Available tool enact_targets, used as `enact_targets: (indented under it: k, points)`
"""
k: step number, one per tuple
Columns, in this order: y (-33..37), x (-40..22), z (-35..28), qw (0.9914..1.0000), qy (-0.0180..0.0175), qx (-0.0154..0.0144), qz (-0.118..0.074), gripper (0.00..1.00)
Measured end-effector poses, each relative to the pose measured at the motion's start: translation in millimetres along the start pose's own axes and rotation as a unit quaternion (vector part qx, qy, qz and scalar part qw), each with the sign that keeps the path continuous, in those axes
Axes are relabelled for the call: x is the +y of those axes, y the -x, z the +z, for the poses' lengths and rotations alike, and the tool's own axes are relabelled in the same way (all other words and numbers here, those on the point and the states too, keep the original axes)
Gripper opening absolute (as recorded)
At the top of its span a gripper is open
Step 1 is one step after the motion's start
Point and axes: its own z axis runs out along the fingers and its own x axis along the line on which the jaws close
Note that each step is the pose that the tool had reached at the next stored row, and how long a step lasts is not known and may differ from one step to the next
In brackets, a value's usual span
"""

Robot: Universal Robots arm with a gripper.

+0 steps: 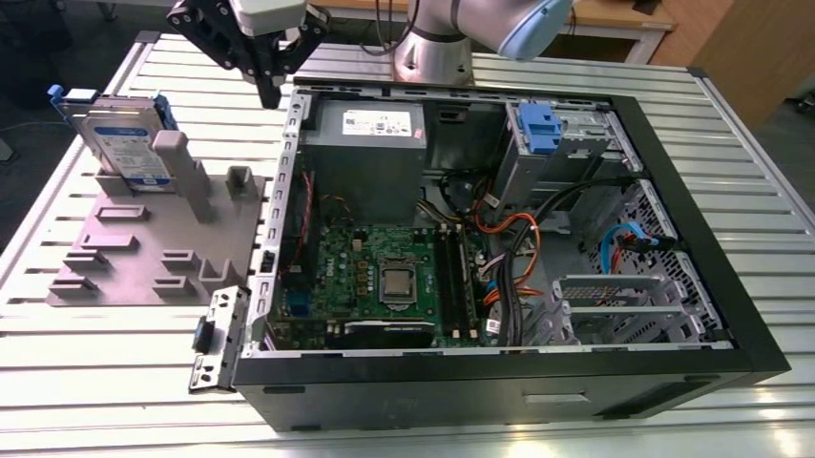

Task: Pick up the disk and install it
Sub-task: 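Reach for the disk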

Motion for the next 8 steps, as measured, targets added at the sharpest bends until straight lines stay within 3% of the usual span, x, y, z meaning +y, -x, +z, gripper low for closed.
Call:
enact_targets:
  k: [5, 8]
  points:
    - [-0.3, 1.8, 0.3, 1.00000, 0.0001, 0.0001, 0.000, 0.11]
    - [-0.5, 4.7, 0.9, 1.00000, -0.0001, 0.0016, 0.000, 0.11]
